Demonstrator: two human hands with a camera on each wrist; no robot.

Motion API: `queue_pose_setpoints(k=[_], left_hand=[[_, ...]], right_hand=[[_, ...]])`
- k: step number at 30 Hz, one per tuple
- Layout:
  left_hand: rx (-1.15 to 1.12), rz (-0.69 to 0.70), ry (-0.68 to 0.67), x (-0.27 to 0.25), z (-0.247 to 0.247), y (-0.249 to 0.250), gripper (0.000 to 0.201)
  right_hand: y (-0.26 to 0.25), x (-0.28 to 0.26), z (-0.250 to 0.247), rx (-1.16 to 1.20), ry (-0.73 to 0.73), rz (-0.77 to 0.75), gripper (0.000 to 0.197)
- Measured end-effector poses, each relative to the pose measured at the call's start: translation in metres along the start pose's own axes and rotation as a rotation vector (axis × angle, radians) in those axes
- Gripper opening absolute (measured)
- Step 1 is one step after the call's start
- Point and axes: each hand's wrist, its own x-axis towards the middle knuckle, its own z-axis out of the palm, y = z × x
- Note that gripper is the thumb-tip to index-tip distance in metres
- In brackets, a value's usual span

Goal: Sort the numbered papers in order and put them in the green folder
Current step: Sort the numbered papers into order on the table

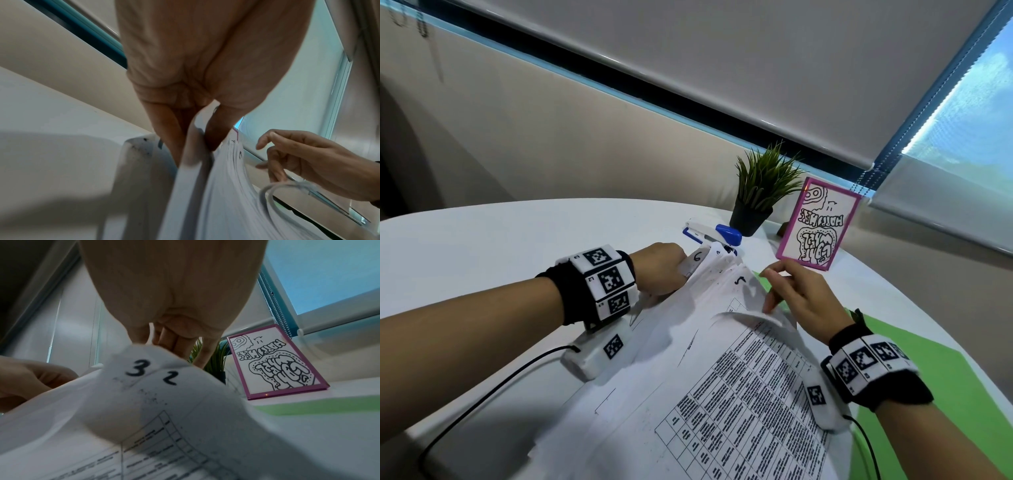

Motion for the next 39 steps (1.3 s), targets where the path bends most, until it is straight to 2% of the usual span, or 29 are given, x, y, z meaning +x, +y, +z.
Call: queue_pose_setpoints(k=[3,7,11,14,17,19,21,23,24,26,29,30,31,34,35,36,39], left_hand=[[0.011,0.007,-0.001,0.0,0.0,0.0,0.024],[0.007,0.009,-0.008,0.001,-0.001,-0.001,0.022],[-0.003,0.007,-0.006,0.001,-0.002,-0.001,0.022],[-0.016,0.009,0.028,-0.003,-0.003,0.001,0.03],[-0.036,0.046,0.158,-0.004,-0.004,0.002,0.038],[-0.132,0.079,0.256,-0.006,-0.006,0.005,0.035],[-0.249,0.138,0.358,-0.011,-0.008,0.014,0.03],[-0.258,0.216,0.541,-0.018,-0.011,0.025,0.022],[-0.244,0.231,0.657,-0.02,-0.013,0.029,0.022],[-0.269,0.249,0.841,-0.022,-0.022,0.031,0.028],[-0.415,0.292,0.958,-0.022,-0.043,0.027,0.022],[-0.456,0.276,0.929,-0.022,-0.048,0.022,0.026],[-0.468,0.223,0.834,-0.022,-0.051,0.017,0.029],[-0.231,-0.014,0.308,-0.024,-0.041,-0.007,0.035],[-0.174,-0.057,0.152,-0.023,-0.033,-0.016,0.031],[-0.139,-0.088,0.057,-0.023,-0.026,-0.024,0.027],[-0.067,-0.145,0.037,-0.022,-0.023,-0.036,0.023]], right_hand=[[-0.002,0.003,0.001,0.078,-0.009,0.093,0.02],[0.003,0.01,0.004,-0.166,0.025,0.023,0.019],[0.004,0.014,0.006,-0.257,0.075,0.005,0.023],[0.006,0.015,0.004,-0.298,0.077,-0.069,0.026],[0.006,0.012,0.003,-0.362,0.036,-0.153,0.03],[0.006,0.009,0.002,-0.364,0.002,-0.184,0.038],[0.01,0.008,0.001,-0.318,-0.016,-0.197,0.033],[0.013,0.006,0.0,-0.278,-0.022,-0.183,0.024],[0.015,0.005,0.0,-0.264,-0.029,-0.158,0.026],[0.015,0.002,0.0,-0.231,-0.073,-0.065,0.045],[0.017,-0.004,-0.005,-0.141,-0.196,0.125,0.077],[0.019,-0.004,-0.006,-0.139,-0.229,0.139,0.075],[0.021,-0.004,-0.008,-0.16,-0.25,0.124,0.065],[0.023,-0.004,-0.011,-0.221,-0.244,0.072,0.036],[0.024,-0.004,-0.011,-0.224,-0.236,0.058,0.032],[0.024,-0.003,-0.011,-0.241,-0.228,0.056,0.029],[0.03,-0.001,-0.012,-0.236,-0.229,0.076,0.02]])
